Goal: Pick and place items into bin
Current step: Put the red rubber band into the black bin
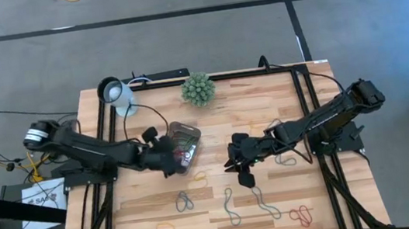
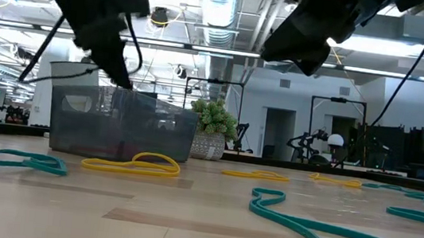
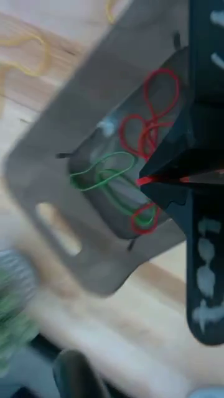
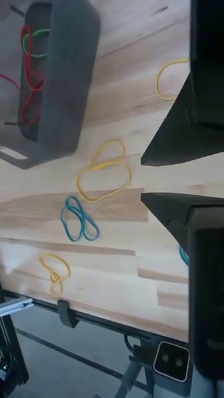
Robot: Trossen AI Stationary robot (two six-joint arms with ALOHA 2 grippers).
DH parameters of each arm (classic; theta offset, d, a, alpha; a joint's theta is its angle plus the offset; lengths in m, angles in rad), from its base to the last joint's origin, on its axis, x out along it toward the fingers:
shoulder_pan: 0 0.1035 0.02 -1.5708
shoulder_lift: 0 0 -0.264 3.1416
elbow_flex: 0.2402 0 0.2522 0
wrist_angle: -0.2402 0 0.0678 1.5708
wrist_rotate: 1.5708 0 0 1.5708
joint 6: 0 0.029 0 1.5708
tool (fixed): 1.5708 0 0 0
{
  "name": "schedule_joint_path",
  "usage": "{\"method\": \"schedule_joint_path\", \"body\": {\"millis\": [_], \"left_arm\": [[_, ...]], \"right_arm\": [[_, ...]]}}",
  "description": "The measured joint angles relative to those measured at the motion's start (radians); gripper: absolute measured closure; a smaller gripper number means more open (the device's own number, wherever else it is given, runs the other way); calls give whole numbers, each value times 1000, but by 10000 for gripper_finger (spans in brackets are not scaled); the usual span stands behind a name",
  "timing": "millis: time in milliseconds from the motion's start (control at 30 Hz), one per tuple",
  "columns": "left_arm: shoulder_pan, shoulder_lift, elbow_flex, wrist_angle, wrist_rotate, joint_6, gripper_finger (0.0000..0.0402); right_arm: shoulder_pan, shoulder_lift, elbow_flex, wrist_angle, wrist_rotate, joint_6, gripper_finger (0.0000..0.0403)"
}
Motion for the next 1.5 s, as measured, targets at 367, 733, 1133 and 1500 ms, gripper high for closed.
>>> {"method": "schedule_joint_path", "body": {"millis": [367, 733, 1133, 1500], "left_arm": [[41, 105, 0, 35, 127, 68, 401], [79, 104, 0, 58, 255, 89, 366], [84, 104, 0, 68, 226, 114, 303], [84, 103, 0, 69, 177, 113, 302]], "right_arm": [[-22, 19, -2, -19, 4, 14, 327], [-13, 90, 0, -83, 0, 98, 327], [199, 6, 1, -473, -130, 507, 327], [515, 6, 0, -591, -205, 1052, 327]]}}
